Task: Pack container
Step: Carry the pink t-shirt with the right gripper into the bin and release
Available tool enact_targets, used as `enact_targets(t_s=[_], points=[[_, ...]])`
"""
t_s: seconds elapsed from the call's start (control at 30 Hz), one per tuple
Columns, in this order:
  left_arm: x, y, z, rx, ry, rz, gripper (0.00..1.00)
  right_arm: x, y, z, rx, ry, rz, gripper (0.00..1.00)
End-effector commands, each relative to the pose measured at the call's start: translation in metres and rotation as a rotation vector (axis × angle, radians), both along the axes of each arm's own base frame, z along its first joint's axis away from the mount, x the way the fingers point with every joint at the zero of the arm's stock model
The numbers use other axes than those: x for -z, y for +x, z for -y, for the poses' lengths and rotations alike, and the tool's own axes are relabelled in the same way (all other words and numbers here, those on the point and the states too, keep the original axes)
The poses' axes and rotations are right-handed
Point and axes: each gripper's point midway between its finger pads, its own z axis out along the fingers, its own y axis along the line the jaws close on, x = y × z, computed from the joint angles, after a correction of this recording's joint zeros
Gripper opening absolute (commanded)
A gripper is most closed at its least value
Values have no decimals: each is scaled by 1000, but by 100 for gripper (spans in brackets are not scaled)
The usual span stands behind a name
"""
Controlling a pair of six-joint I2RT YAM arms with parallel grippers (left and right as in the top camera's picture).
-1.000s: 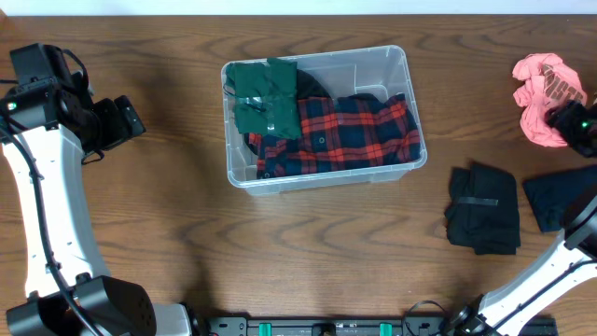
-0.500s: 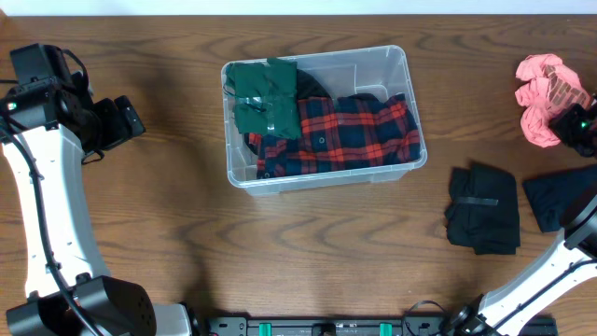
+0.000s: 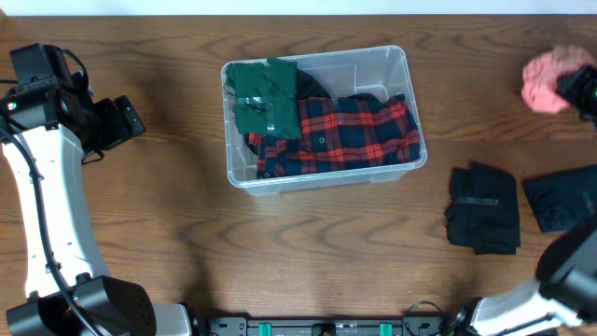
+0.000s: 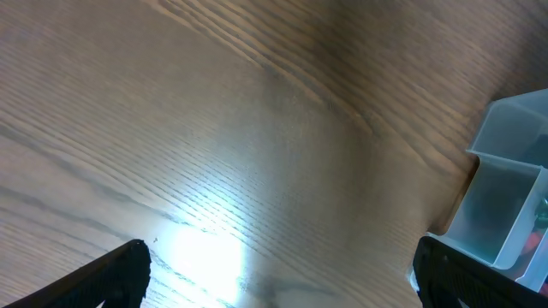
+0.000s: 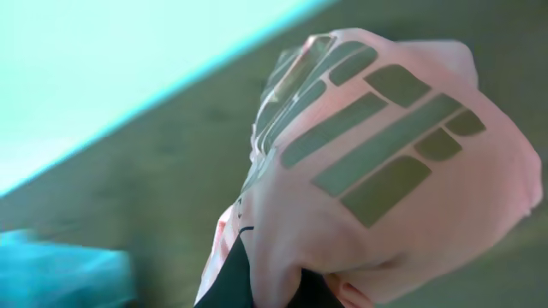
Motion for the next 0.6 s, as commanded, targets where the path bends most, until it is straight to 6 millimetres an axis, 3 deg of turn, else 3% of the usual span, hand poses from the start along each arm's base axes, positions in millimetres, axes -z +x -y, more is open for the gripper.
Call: enact_targets(t_s=[0.0,0.17,0.3,0.57], points=[[7,-2,0,-5,-10,-20,98,-54,3,-59,-119,21,109,1],[7,-2,0,-5,-9,-20,98,-80,2,-131,-236,55,138,1],[7,-2,0,-5,-9,-20,98,-82,-1,-214,-431,116,131,1],[7,-2,0,-5,-9,-20,98,-88,-17,-313,-686,124,159,1]])
